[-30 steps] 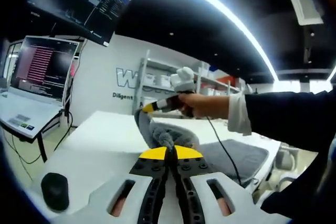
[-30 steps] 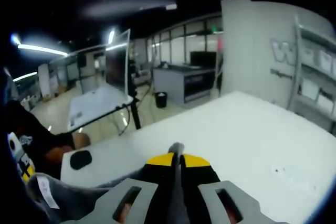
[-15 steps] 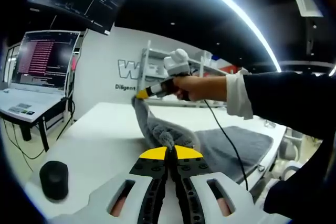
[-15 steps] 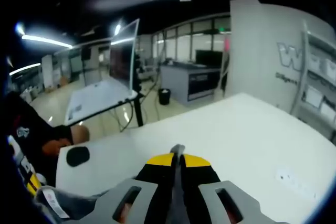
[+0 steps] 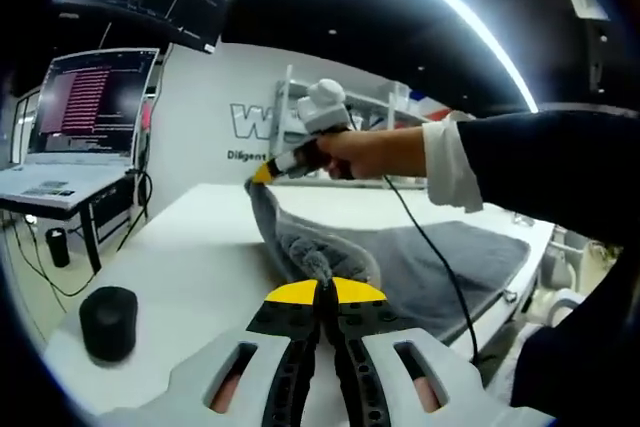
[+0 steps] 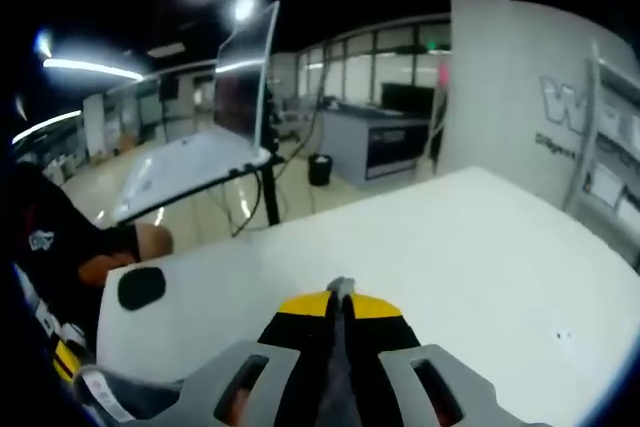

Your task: Open the folded towel by lifting each exposed corner and separating the folded layers until the towel lies flat within the target outline without major curled edges

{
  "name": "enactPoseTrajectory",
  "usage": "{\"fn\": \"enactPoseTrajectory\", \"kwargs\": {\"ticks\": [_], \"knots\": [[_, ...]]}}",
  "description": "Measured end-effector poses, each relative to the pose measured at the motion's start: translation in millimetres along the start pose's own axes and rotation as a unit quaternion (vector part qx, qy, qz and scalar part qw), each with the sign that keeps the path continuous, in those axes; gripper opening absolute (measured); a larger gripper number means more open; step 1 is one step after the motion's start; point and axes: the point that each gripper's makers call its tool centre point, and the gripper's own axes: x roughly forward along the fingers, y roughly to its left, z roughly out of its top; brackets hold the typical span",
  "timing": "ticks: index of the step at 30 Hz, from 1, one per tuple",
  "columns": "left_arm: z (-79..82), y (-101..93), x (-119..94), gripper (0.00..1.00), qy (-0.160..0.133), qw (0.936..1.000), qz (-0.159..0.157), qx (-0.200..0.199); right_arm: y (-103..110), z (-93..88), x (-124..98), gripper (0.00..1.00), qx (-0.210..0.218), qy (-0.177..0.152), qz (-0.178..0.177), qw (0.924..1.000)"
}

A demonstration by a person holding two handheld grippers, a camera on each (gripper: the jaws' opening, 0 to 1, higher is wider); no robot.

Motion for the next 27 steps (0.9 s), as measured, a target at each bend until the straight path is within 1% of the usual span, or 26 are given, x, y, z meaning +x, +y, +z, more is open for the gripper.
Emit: {"fn": "enactPoseTrajectory", "kwargs": {"ticks": [4,8,11,14,17,18,19,23,27], "knots": [[-8.9,4.8,-1,0.03,0.008,0.9999,0.009,0.004,5,-7.9,3,0.01,-0.006,0.011,-0.001,0.9999],[-13.6,10.7,-4,0.03,0.012,0.9998,0.015,0.003,12,-14.1,5,0.01,-0.007,0.015,0.003,0.9999],[-16.2,14.1,-6,0.03,0.015,0.9995,0.025,0.013,20,-19.1,14,0.02,-0.004,0.018,0.010,0.9998],[-22.3,17.3,-7,0.03,0.023,0.9989,0.034,0.023,29,-27.3,23,0.02,-0.015,0.025,0.013,0.9995],[-28.1,18.5,-8,0.03,0.029,0.9986,0.035,0.025,35,-33.3,30,0.03,-0.022,0.030,0.018,0.9992],[-29.2,19.2,-9,0.03,0.030,0.9986,0.036,0.026,36,-34.2,31,0.02,-0.019,0.028,0.019,0.9992],[-30.2,20.2,-9,0.03,0.031,0.9985,0.037,0.026,37,-34.5,33,0.00,-0.016,0.027,0.020,0.9993],[-32.2,21.7,-13,0.03,0.031,0.9986,0.037,0.022,41,-36.9,38,0.00,-0.011,0.022,0.026,0.9994],[-35.8,26.4,-14,0.03,0.033,0.9984,0.040,0.020,42,-45.2,44,0.00,-0.018,0.030,0.028,0.9990]]}}
